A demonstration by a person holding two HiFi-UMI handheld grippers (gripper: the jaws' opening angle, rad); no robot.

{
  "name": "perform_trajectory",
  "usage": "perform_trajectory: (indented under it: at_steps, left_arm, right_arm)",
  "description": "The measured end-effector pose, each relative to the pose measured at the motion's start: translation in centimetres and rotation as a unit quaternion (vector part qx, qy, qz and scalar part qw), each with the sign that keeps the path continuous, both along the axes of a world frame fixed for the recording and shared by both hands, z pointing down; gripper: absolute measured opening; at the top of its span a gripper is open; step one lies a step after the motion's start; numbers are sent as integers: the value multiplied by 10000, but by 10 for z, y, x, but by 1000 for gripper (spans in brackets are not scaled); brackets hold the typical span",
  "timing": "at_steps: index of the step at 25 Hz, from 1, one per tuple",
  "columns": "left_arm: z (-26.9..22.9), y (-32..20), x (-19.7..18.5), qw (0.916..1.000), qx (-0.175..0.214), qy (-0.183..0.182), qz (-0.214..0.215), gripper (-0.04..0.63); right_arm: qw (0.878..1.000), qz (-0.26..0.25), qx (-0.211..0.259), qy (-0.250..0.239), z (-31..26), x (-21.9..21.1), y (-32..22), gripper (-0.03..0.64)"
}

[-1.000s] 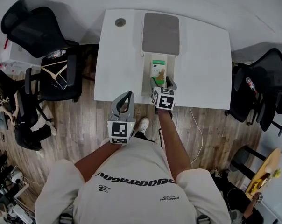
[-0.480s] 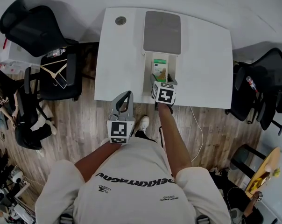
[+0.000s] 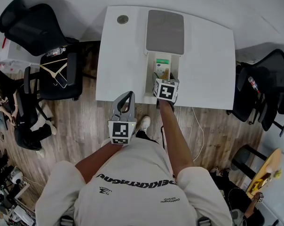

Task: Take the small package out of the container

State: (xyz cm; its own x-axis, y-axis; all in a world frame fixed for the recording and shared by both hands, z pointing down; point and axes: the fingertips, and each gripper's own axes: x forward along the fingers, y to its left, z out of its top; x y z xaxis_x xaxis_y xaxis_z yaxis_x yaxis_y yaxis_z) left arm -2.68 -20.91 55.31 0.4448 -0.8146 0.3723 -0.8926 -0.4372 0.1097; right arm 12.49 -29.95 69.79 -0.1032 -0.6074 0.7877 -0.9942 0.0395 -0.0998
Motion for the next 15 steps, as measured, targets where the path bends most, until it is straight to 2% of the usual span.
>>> perform_trajectory:
  at_steps: [15]
  left_arm:
    - [9,-7,-7,9999,-108,-15,-53,-3]
  right_arm:
    - [9990,163,-364,194,20,3,-10,350]
